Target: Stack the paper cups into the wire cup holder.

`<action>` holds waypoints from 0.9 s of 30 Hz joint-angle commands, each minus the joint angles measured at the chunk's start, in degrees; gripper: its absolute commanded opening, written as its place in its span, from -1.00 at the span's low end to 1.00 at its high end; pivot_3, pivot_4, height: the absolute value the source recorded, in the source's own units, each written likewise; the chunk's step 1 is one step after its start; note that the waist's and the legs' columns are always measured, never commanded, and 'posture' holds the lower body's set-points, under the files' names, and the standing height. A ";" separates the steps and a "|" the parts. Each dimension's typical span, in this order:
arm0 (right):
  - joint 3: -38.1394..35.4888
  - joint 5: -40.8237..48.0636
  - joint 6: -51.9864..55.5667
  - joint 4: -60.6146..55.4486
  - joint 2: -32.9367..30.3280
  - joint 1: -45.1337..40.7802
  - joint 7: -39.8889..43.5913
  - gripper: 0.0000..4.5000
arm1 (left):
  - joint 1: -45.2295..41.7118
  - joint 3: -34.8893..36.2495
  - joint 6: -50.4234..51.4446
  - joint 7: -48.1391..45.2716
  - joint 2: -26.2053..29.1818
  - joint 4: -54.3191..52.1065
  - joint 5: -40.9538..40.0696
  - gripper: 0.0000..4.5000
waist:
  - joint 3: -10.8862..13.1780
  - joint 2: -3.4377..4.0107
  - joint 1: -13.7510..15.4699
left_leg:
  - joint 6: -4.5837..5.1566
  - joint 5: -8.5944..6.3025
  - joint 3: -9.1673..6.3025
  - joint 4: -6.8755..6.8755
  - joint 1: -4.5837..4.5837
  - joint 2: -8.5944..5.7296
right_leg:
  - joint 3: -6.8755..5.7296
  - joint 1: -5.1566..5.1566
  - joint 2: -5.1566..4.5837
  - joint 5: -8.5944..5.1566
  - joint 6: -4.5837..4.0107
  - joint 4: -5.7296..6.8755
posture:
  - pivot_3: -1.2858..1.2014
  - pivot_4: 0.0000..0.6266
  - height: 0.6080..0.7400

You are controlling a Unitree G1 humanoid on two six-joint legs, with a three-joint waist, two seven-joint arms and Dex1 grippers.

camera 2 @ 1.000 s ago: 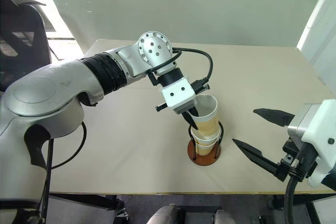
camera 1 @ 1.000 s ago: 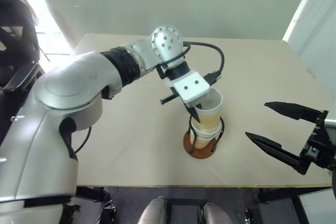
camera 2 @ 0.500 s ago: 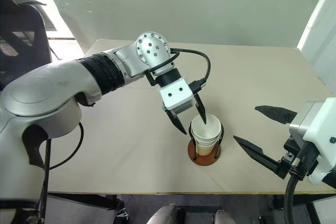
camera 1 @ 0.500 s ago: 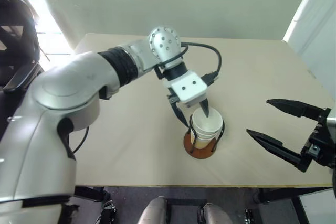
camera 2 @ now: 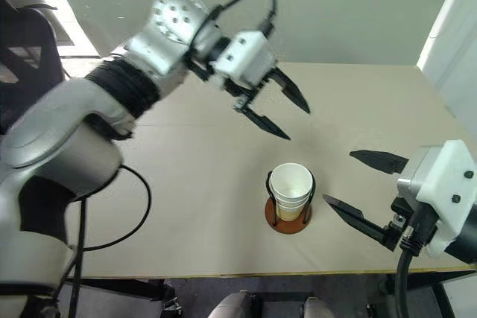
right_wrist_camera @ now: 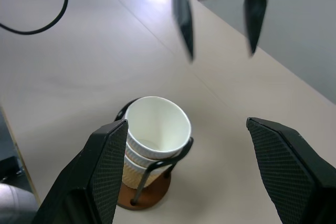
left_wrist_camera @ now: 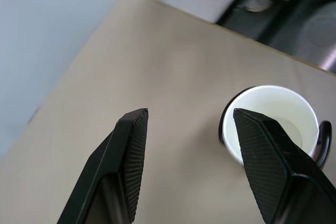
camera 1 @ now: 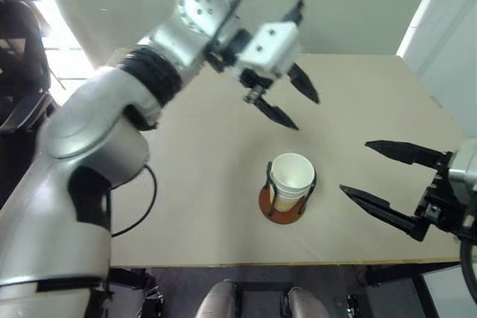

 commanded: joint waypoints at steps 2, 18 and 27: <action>7.45 -5.77 -3.31 6.08 -1.76 -6.04 6.53 0.65 | 2.57 5.85 5.67 -1.90 7.18 -2.17 1.12 0.23 | -0.01 0.05 -0.33 | -0.50 0.38 -0.05 -0.01 0.02 -0.01 | 0.00 0.02 0.03 -0.31 0.50 -0.05 | 0.03 -0.52 1.00; 41.05 -31.45 -15.16 40.01 12.12 -40.68 18.20 0.65 | 57.87 62.17 33.16 28.21 31.98 -23.05 7.58 0.23 | -0.06 0.23 -1.96 | 0.31 1.48 -0.08 -0.44 0.05 0.01 | 0.00 -0.11 0.15 0.27 0.00 -0.30 | 0.03 -0.52 1.00; 43.71 -40.27 -21.62 53.91 24.47 -47.58 18.54 0.65 | 86.28 91.29 42.06 46.50 25.44 -40.88 7.41 0.23 | -0.11 0.10 -0.87 | 0.02 1.73 -0.29 -0.96 0.30 0.03 | -0.17 -0.17 0.16 -0.13 -1.46 0.19 | 0.03 -0.52 1.00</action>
